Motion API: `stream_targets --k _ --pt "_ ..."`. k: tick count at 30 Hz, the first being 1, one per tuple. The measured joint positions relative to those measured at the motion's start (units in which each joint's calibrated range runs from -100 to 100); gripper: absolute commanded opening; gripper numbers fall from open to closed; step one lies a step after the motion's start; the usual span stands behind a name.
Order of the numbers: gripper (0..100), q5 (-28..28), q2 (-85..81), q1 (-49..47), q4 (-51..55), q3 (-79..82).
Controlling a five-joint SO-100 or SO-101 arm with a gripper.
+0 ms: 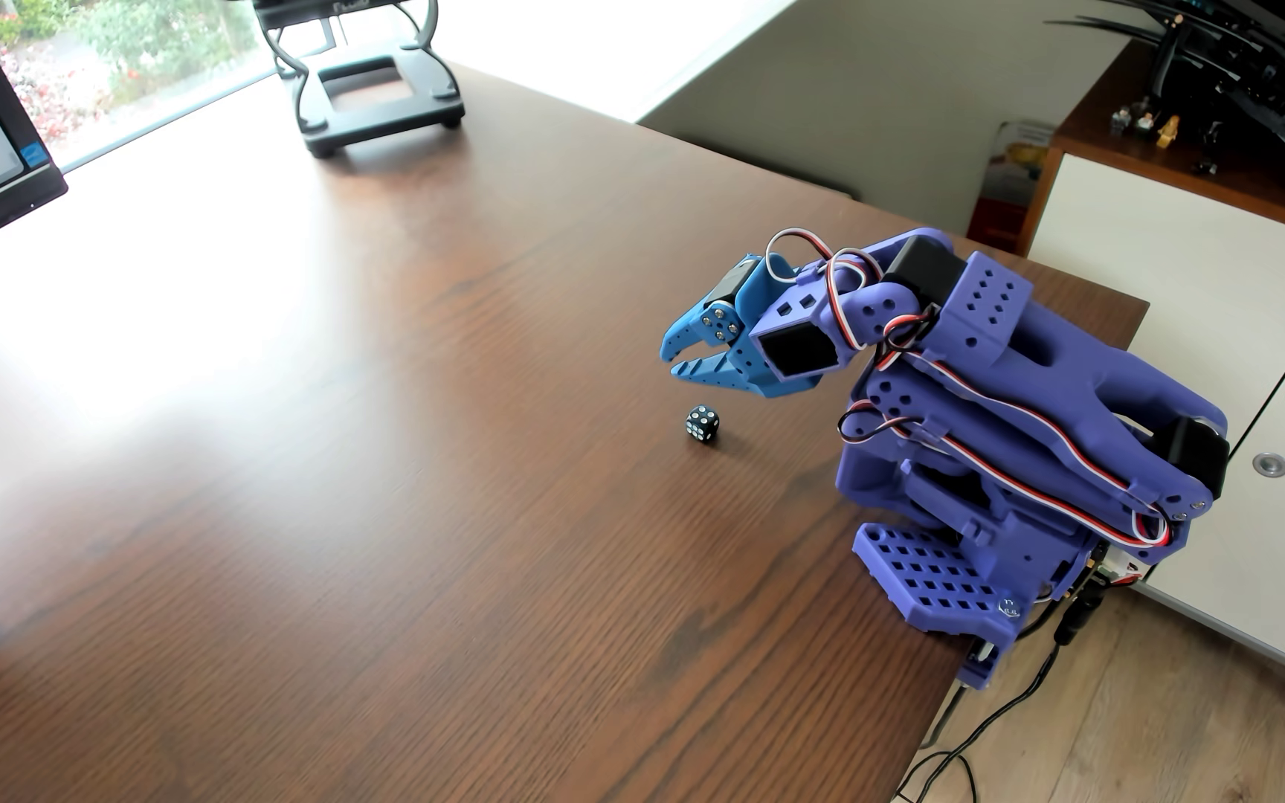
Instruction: Grab the blue dice
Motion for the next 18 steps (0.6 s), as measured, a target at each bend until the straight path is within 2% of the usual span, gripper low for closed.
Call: stream_targets --k 18 --pt "4 -0.05 0.00 0.49 0.00 0.00"
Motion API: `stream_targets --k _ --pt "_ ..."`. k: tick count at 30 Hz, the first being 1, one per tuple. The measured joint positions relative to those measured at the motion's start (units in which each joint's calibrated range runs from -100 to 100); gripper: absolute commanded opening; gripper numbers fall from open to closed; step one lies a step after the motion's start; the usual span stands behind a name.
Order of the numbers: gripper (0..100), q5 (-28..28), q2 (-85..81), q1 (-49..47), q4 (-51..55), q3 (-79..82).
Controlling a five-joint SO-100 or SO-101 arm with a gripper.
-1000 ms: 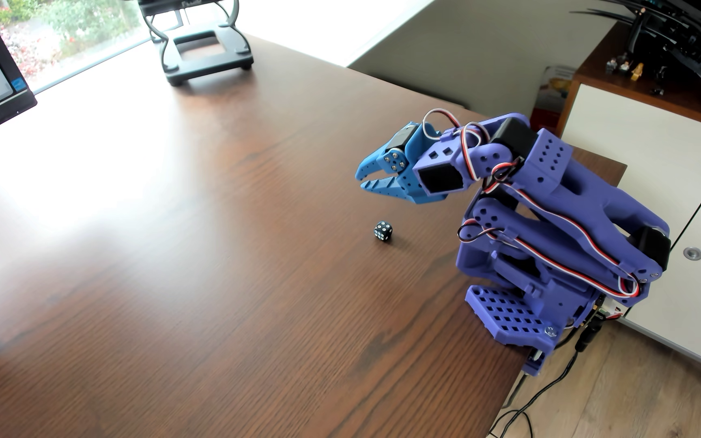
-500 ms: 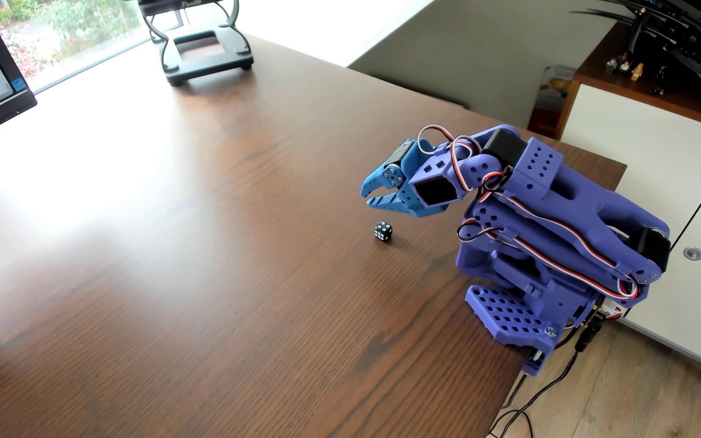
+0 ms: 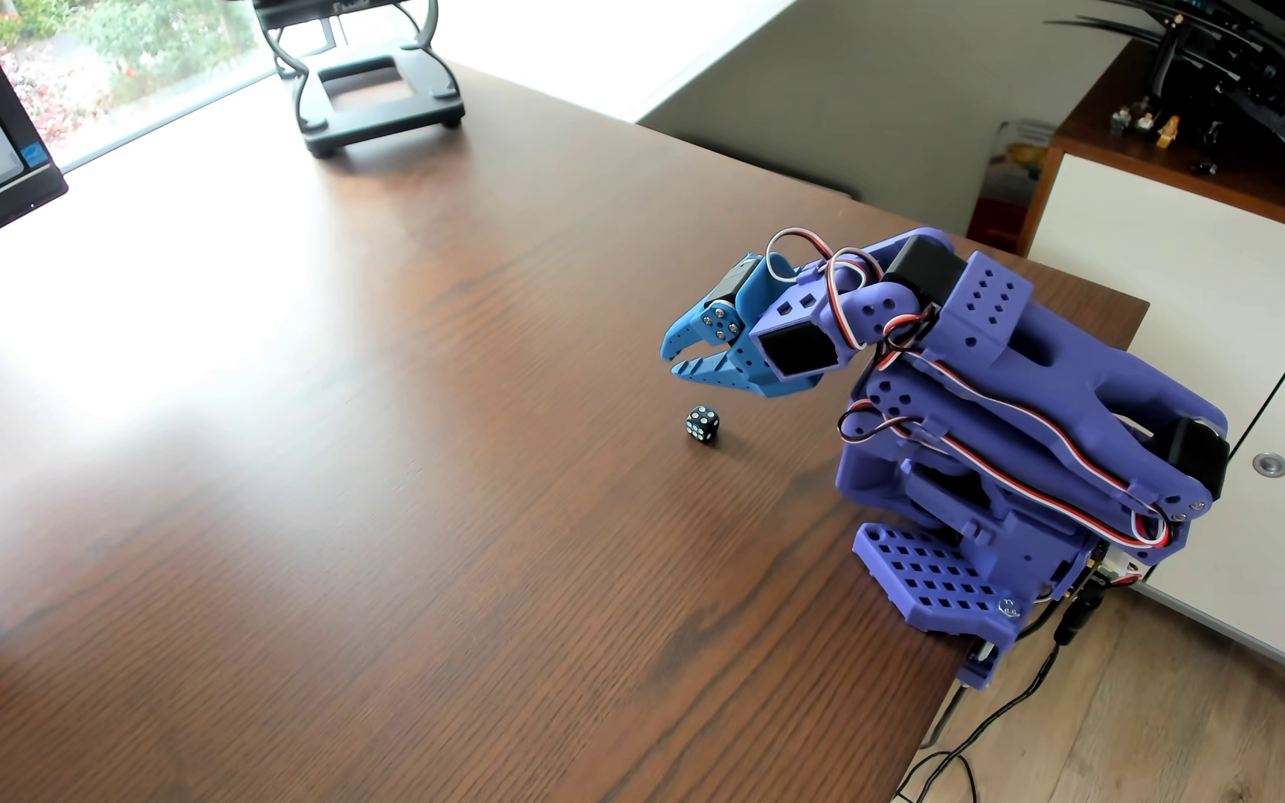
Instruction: Grab the blue dice
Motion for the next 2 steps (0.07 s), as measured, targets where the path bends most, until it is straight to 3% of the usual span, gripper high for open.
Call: stream_targets --k 2 --pt "4 0.00 0.00 0.00 0.00 0.00"
